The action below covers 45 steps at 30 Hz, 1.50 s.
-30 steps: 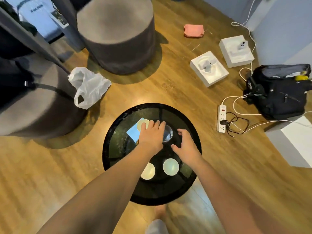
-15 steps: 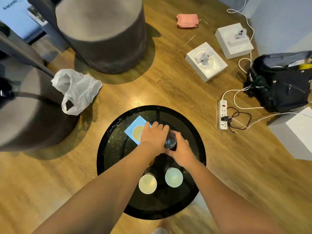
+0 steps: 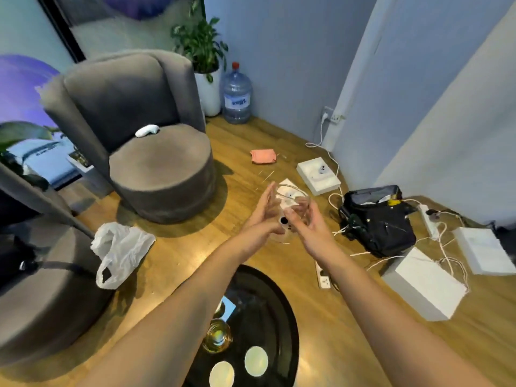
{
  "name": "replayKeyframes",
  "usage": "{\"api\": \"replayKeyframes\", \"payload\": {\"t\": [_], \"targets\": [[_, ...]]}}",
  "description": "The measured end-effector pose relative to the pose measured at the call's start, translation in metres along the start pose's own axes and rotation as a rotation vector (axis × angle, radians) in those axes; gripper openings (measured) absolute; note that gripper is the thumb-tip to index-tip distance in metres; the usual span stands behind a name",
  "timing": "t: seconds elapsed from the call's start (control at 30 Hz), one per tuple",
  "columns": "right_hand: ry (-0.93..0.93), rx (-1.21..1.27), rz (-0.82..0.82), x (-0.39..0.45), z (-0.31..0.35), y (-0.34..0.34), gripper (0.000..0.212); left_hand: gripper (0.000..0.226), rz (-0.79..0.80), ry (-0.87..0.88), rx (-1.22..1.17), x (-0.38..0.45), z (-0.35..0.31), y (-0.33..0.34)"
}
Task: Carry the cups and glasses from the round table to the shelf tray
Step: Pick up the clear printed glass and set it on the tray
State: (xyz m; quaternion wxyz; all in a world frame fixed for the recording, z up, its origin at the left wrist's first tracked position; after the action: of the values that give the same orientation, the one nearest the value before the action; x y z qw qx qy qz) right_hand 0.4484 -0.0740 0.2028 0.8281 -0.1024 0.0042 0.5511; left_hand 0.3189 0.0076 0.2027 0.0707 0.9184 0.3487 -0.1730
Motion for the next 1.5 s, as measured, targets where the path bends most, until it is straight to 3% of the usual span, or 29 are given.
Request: {"api": "replayKeyframes", "payload": {"t": [0.07,0.17,0.27,0.37,0.43,0.57,0.8,0.93,1.03,1.23,1.5], "targets": [[-0.115,-0.025,-0.053,-0.008,0.066,-0.02,0.067,0.113,0.007,0.108,0.087,-0.013,-0.055,0.017],[-0.239,-0.098,-0.108,-0.023,0.151,-0.047,0.091,0.125,-0.104,0.282,0.16,-0.035,-0.134,0.045],[-0.387,-0.208,-0.19,-0.041,0.221,-0.072,0.086,0.119,-0.165,0.411,0.086,-0.064,-0.199,0.075],[-0.467,-0.268,-0.259,-0.058,0.266,-0.09,0.079,0.112,-0.27,0.551,0.168,-0.085,-0.237,0.095],[-0.484,-0.281,-0.278,-0.07,0.281,-0.098,0.076,0.108,-0.227,0.587,0.147,-0.096,-0.253,0.105],[-0.467,-0.301,-0.289,-0.089,0.29,-0.105,0.071,0.109,-0.103,0.568,0.12,-0.115,-0.268,0.118],[-0.462,-0.323,-0.339,-0.101,0.299,-0.113,0.072,0.096,-0.052,0.533,0.019,-0.129,-0.283,0.13],[-0.43,-0.348,-0.364,-0.109,0.296,-0.124,0.072,0.108,-0.126,0.589,0.185,-0.126,-0.279,0.14],[-0.388,-0.365,-0.398,-0.121,0.286,-0.139,0.074,0.108,-0.043,0.542,0.169,-0.119,-0.273,0.156],[-0.321,-0.434,-0.472,-0.176,0.262,-0.188,0.085,0.111,0.075,0.53,0.296,-0.11,-0.261,0.219],[-0.214,-0.556,-0.756,-0.319,0.255,-0.279,0.089,0.097,0.331,0.627,0.34,-0.164,-0.254,0.371]]}}
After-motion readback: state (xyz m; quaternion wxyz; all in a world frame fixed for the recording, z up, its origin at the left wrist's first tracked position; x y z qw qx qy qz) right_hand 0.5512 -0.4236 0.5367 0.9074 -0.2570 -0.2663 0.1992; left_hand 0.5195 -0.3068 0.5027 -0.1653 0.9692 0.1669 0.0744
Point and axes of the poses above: each hand's wrist, its own x-axis towards the middle knuckle, its own y-axis out of the palm, z = x × y, the point moved 1 cm from there along x, towards the middle knuckle, and after that the axes turned 7 degrees about -y, right-handed, at the moved point
